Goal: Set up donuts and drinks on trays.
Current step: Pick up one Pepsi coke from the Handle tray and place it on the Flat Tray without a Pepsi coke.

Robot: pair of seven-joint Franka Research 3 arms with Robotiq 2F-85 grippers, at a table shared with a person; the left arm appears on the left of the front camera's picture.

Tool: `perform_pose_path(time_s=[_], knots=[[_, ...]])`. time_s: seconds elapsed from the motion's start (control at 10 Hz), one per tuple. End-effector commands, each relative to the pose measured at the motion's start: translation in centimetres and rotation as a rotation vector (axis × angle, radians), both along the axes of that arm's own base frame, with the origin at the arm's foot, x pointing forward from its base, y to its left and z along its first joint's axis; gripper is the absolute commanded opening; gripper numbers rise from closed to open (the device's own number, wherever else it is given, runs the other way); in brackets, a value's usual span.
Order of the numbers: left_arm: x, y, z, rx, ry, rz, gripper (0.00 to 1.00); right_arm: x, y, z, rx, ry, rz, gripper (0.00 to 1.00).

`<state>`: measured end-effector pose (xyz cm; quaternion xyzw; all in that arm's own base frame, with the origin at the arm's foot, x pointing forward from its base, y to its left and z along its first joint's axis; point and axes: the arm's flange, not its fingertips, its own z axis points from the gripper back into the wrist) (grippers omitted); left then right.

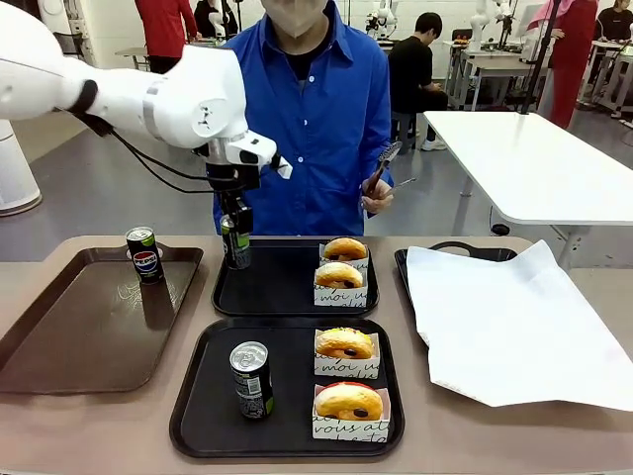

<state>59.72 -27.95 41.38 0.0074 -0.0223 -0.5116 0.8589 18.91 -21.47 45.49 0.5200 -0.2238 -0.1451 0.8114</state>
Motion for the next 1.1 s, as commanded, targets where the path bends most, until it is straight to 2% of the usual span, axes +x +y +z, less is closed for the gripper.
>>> perform_pose_path(time_s=[0.0,0.1,0.4,0.6,1.0], knots=[[1.9,-0.8,-1.0,-0.001,0.015,-0.062,0.58,0.2,-0.2,0.1,0.018,-0.028,0.001,1.00],[1.9,-1.2,-1.5,0.004,0.032,-0.073,1.00,0.2,-0.2,0.1,0.018,-0.028,0.001,1.00],[1.6,-1.2,-0.6,-0.001,0.031,-0.091,1.00,0.2,-0.2,0.1,0.018,-0.028,0.001,1.00],[0.8,-1.2,0.1,-0.022,0.019,-0.053,0.99,0.2,-0.2,0.1,0.018,-0.028,0.001,1.00],[-3.5,-0.4,0.4,-0.070,-0.012,0.007,1.00,0.2,-0.2,0.1,0.018,-0.028,0.001,1.00]])
